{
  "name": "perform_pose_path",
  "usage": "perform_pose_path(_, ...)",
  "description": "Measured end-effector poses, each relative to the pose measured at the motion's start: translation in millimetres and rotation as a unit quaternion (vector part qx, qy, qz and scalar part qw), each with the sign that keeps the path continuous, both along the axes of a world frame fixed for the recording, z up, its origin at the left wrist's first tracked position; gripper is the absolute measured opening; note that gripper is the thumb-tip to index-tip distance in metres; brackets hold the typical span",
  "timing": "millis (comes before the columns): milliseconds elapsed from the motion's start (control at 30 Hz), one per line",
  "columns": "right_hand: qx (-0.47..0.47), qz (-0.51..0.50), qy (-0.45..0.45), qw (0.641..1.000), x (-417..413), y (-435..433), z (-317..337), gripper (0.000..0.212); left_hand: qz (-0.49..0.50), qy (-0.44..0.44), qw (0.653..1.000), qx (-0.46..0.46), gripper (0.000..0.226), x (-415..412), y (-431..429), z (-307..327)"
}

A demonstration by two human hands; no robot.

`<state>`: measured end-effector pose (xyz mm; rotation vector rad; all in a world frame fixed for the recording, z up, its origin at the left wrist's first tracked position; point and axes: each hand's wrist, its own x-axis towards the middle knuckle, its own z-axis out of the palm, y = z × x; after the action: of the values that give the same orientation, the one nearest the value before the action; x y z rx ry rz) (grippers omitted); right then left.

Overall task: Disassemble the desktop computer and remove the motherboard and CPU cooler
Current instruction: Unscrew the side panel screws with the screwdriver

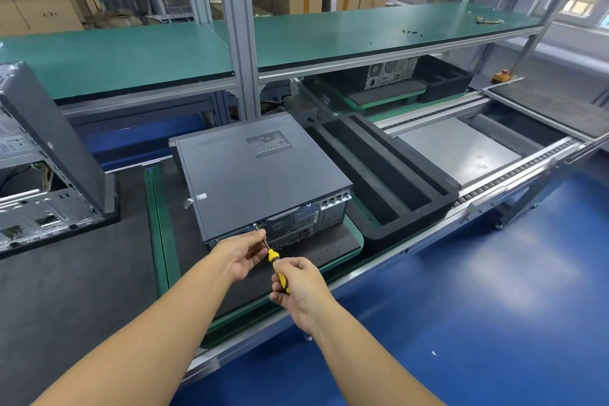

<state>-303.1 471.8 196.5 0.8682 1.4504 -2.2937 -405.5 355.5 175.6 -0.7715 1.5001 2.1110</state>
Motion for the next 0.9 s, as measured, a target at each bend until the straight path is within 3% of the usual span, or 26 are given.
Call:
perform_pose_path(167,-0.052,0.035,-0.066,0.996,1.6,8.7,3.7,0.034,-0.008,-0.002,1.0,0.025,0.013,0.1,-0.1,0.8)
perform_pose_path(433,-0.002,0.031,-0.028,0.999,-0.3,6.0,-1.4,0.014,-0.002,-0.014,0.998,0.066,0.01,3.8,0.5,4.6)
perform_pose_path(633,0.011,0.016,-0.015,1.0,0.8,2.3,-3.9,0.021,0.007,0.002,1.0,0.029,0.008,4.1,1.9,2.1)
perform_pose_path(767,-0.053,0.011,-0.053,0.997,0.1,3.1,1.3,0.025,0.01,0.002,0.999,0.037,0.011,3.7,2.2,4.6)
perform_pose_path(900,-0.034,0.014,-0.055,0.998,-1.5,3.8,2.0,0.023,0.009,-0.006,0.998,0.069,0.015,4.9,2.2,7.8)
